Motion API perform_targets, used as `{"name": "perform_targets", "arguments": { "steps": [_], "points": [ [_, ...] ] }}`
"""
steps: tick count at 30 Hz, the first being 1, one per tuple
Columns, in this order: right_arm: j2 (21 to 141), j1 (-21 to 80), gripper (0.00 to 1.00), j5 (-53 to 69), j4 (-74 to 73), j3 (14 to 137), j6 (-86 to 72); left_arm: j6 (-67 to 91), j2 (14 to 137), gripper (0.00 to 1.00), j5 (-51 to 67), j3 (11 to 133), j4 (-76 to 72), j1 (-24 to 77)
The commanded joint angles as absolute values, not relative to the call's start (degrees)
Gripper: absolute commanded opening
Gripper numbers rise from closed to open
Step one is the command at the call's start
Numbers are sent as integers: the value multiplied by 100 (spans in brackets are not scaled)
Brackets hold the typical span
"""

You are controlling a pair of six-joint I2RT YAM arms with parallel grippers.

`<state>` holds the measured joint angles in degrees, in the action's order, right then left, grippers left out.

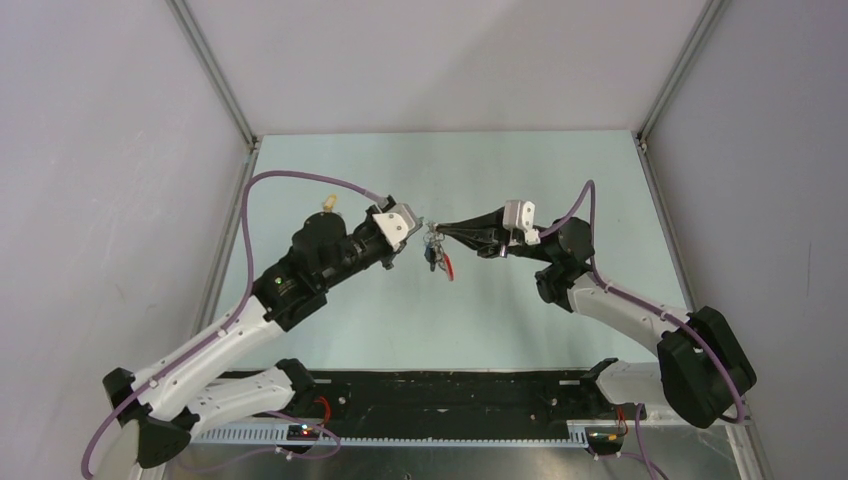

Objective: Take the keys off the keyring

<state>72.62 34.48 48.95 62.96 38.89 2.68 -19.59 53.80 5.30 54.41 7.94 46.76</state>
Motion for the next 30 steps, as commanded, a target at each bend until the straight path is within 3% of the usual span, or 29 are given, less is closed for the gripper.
{"name": "perform_targets", "arguments": {
  "steps": [1, 17, 30],
  "points": [
    [7258, 3384, 0, 4773, 6656, 3919, 113, -2100, 5132, 0, 149, 5460, 529, 4677],
    [7694, 3458, 0, 5079, 4109, 5150, -117, -2192, 5094, 0, 401, 5372, 451, 4677],
    [8142, 3629, 0, 5137, -62, 7139, 359, -2318, 5164, 0, 348, 5338, 454, 4684]
  ]
}}
